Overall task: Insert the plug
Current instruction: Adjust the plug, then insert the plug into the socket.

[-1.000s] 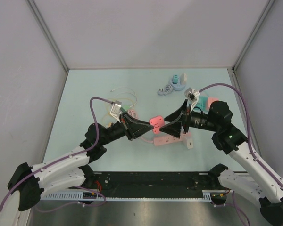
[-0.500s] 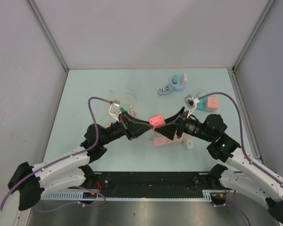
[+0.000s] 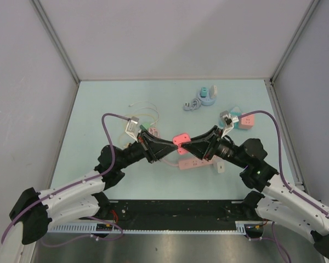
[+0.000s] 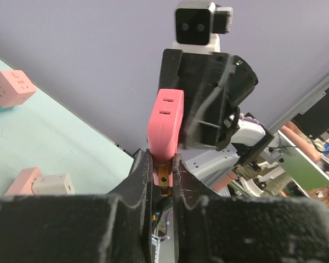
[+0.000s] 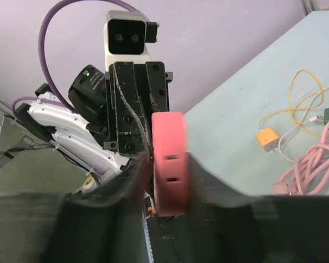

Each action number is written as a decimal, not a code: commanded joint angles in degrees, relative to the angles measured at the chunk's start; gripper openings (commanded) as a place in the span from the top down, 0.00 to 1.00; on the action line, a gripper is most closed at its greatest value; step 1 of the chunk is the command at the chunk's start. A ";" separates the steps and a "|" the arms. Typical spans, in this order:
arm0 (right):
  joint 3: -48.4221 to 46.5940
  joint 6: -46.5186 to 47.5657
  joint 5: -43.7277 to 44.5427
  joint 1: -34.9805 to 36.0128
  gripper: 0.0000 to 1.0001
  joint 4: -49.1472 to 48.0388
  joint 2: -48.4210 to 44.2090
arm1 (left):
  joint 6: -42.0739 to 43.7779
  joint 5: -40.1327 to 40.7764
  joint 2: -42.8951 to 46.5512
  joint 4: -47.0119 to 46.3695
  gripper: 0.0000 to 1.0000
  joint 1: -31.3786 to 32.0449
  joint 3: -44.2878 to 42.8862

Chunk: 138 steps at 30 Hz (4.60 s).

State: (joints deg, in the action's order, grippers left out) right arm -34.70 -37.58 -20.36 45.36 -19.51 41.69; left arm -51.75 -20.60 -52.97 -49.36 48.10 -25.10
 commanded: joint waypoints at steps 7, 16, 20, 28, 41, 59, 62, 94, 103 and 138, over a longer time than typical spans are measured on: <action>0.07 2.16 2.69 0.60 1.00 -1.94 -1.43 | 0.50 1.17 -0.20 -4.43 0.70 0.33 1.11; -0.28 3.39 -1.25 -10.37 1.00 8.15 -5.39 | 20.95 2.76 1.91 11.78 0.00 -0.81 -0.90; -1.33 5.23 -6.70 -19.15 1.00 15.27 -6.01 | 36.51 3.11 -0.63 24.38 0.00 -0.72 -7.32; -3.62 9.02 -13.55 -26.73 1.00 25.22 -4.78 | 45.79 0.84 -10.66 28.13 0.00 0.33 -12.36; -0.02 -10.83 -16.47 -26.56 1.00 10.46 -7.06 | 2.92 4.34 -13.64 -22.08 0.14 0.33 -0.56; 0.24 -10.58 -10.14 -18.12 1.00 8.08 -8.03 | -6.44 1.18 -19.72 -30.62 0.31 2.88 -5.04; 0.24 -9.88 -8.91 -16.98 1.00 8.08 -7.77 | -6.17 0.83 -19.54 -30.18 0.35 3.32 -5.04; 0.24 -9.88 -7.68 -13.81 1.00 5.80 -7.15 | -11.71 1.70 -21.56 -40.19 1.00 4.11 -3.90; 0.24 -11.89 -10.31 -13.90 1.00 2.72 -6.98 | -10.92 1.35 -21.47 -42.74 1.00 4.11 -3.20; -8.01 1.53 -9.28 -27.96 1.00 26.87 -11.37 | 26.92 5.64 -7.94 14.68 0.00 4.72 -10.48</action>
State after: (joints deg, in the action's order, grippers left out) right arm -37.17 -42.39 -31.16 19.29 -2.83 31.55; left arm -45.71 -18.41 -64.34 -62.06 51.92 -27.88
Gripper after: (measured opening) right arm 0.218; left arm 0.997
